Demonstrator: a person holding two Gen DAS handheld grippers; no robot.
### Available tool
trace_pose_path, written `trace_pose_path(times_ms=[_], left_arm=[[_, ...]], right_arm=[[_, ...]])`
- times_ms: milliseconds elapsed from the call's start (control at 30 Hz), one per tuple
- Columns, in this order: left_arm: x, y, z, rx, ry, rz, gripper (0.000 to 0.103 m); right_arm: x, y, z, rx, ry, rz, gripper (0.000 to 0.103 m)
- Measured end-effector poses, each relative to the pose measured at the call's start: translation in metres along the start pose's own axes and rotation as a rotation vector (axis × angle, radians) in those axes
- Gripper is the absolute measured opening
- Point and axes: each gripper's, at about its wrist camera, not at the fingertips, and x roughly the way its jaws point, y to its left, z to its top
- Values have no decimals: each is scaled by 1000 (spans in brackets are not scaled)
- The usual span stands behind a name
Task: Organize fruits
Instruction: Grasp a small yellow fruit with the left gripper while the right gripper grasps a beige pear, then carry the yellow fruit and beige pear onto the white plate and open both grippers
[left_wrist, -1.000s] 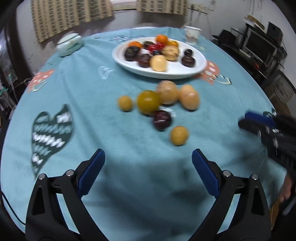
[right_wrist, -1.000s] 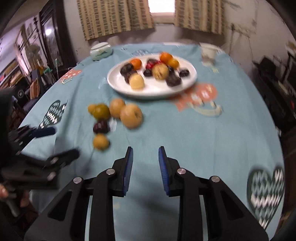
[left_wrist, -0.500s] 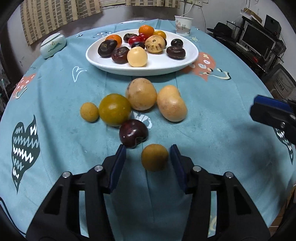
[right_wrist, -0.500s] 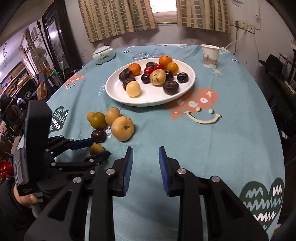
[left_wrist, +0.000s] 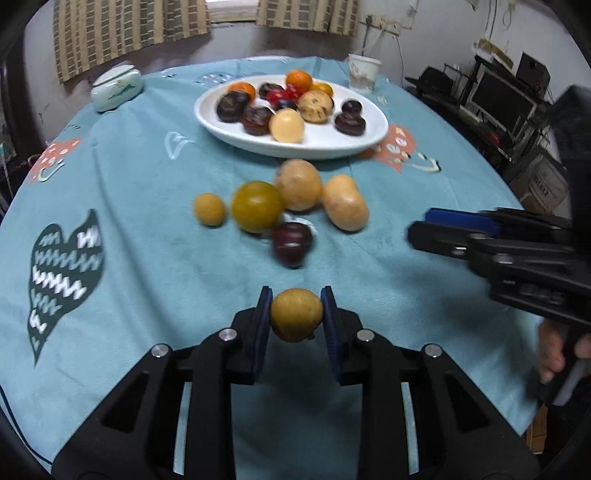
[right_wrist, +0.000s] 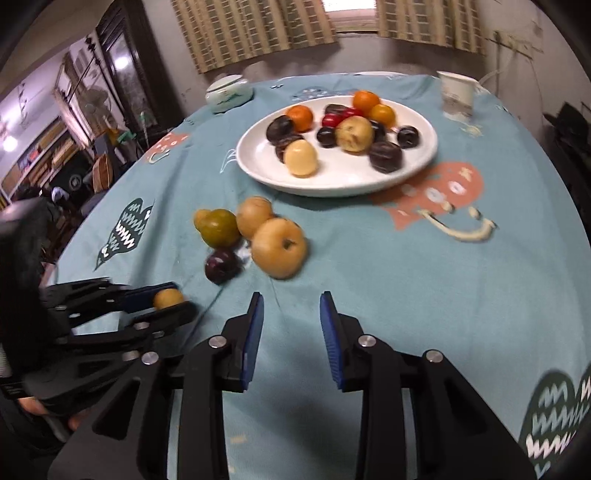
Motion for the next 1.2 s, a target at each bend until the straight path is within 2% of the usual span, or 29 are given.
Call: trace_pose_path(times_ms=[33,67,100,167,300,467,533,567,600,633,867,1200], left_arm=[[-5,4,0,-5,-9,2,27],[-10,8,1,-9,-22,6,27],[-15,12,1,-12,-33,8,27],[-25,21,2,-19,-57,5,27],[-35,37,4,-43,-79,-5,27],[-34,49,2,-69,-75,-15,27],[-33,53,1,-82,-72,-19,27],[-33,54,1,-86,-72,-22,27],[-33,56,1,-89,-73,-23,27],[-33,56,0,-90,-73,-23,27],[-39,56,-1,-93,-78,-15,27],[-49,44,-2,-75,-84,-20,27]], right_arm=[[4,3,4,-11,-2,-20,44],[6,5,7,-15,-13,-50,65],[6,7,11,-12,-37,-62,69],[8,10,16,-9,-59,-39,69],[20,13,25,12,-38,-20,69],[45,15,26,17,11,-47,69],[51,15,26,15,18,-66,62],[57,14,26,15,44,-70,50],[62,13,26,21,67,-63,43],[62,13,26,24,57,-60,42],[28,15,17,21,-25,-80,41],[-20,11,-13,51,-64,-52,41]])
